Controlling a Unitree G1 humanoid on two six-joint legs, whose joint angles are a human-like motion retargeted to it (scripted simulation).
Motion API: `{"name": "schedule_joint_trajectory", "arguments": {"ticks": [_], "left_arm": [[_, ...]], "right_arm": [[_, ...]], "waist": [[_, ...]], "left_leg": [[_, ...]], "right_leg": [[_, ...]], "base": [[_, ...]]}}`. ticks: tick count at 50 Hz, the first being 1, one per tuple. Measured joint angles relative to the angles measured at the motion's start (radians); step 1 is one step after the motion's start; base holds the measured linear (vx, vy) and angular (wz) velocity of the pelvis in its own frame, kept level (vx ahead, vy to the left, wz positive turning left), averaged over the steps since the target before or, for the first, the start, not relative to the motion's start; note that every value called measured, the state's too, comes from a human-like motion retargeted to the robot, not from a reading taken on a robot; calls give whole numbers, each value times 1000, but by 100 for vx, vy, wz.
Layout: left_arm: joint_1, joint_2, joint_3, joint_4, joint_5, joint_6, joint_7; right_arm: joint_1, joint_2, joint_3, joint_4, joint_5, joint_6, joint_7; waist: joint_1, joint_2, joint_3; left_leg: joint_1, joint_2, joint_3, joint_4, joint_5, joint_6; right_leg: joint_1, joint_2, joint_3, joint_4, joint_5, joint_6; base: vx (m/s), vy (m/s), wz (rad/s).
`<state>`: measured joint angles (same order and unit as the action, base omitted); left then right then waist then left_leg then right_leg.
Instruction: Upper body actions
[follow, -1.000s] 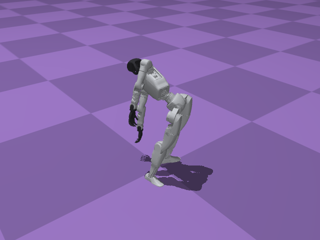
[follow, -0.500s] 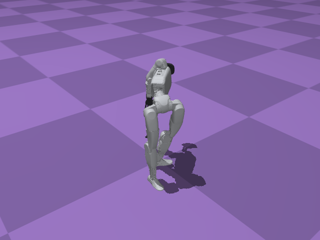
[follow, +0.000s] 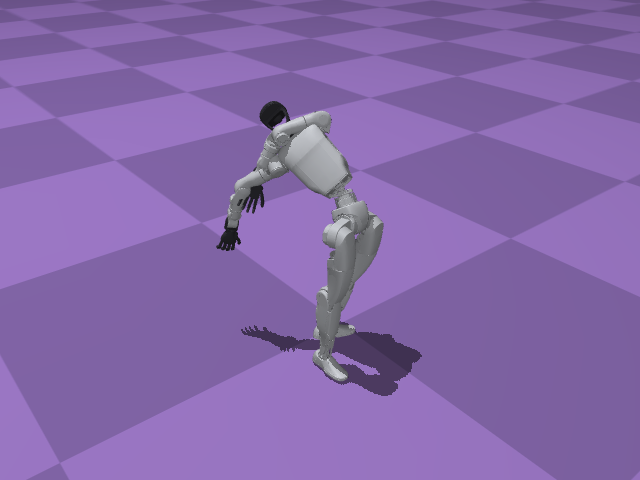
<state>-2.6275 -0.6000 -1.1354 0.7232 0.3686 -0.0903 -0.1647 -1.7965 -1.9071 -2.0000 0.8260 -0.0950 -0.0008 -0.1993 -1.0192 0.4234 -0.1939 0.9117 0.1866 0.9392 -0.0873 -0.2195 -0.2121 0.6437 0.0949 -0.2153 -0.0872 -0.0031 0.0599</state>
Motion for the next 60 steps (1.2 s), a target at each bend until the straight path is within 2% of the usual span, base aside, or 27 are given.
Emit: {"name": "schedule_joint_trajectory", "arguments": {"ticks": [1,2,3,5,14,29,39,50,60], "left_arm": [[-277,0,-45,-102,79,46,69],[-462,0,-113,-177,148,93,123],[-462,0,-227,-196,195,139,144],[-462,0,-265,-217,239,167,159],[-462,0,-265,-232,276,212,160],[-462,0,-265,-387,312,152,122],[-462,0,-265,-415,322,131,75],[-462,0,-265,-370,355,155,61],[-462,0,-265,-362,340,163,69]], "right_arm": [[-540,-207,0,23,-87,21,160],[-956,-344,0,36,-160,25,302],[-1122,-344,0,28,-205,-8,410],[-1222,-344,0,-7,-221,-42,479],[-1266,-344,0,-84,-224,-75,564],[-1262,-344,0,165,-214,8,535],[-1260,-344,0,258,-168,5,540],[-1249,-344,0,180,-163,-25,545],[-1285,-344,0,135,-133,-24,550]], "waist": [[64,18,50],[100,32,108],[80,38,180],[67,41,214],[30,42,203],[-60,37,128],[-124,37,119],[-103,38,138],[-47,41,158]], "left_leg": [[-199,-56,-176,2,18,60],[-339,-96,-298,6,28,102],[-361,-105,-312,18,23,109],[-378,-97,-307,28,15,106],[-356,-62,-192,43,-12,63],[-320,-28,-31,60,-19,-2],[-311,-16,10,57,-13,-21],[-313,-17,7,58,-5,-20],[-341,-39,-85,55,7,17]], "right_leg": [[-138,-96,-149,33,-8,29],[-242,-170,-251,72,-20,51],[-277,-198,-261,121,-41,56],[-314,-201,-250,149,-49,57],[-407,-139,-115,182,-33,39],[-466,-48,-4,161,19,36],[-473,-16,31,145,28,27],[-455,-26,9,134,22,30],[-388,-94,-88,137,-27,32]], "base": [[27,17,1114],[-35,-2,324],[-27,-5,132],[-20,-12,-35],[-20,-12,-99],[-14,-7,-75],[-5,-2,-21],[3,1,10],[14,5,77]]}}
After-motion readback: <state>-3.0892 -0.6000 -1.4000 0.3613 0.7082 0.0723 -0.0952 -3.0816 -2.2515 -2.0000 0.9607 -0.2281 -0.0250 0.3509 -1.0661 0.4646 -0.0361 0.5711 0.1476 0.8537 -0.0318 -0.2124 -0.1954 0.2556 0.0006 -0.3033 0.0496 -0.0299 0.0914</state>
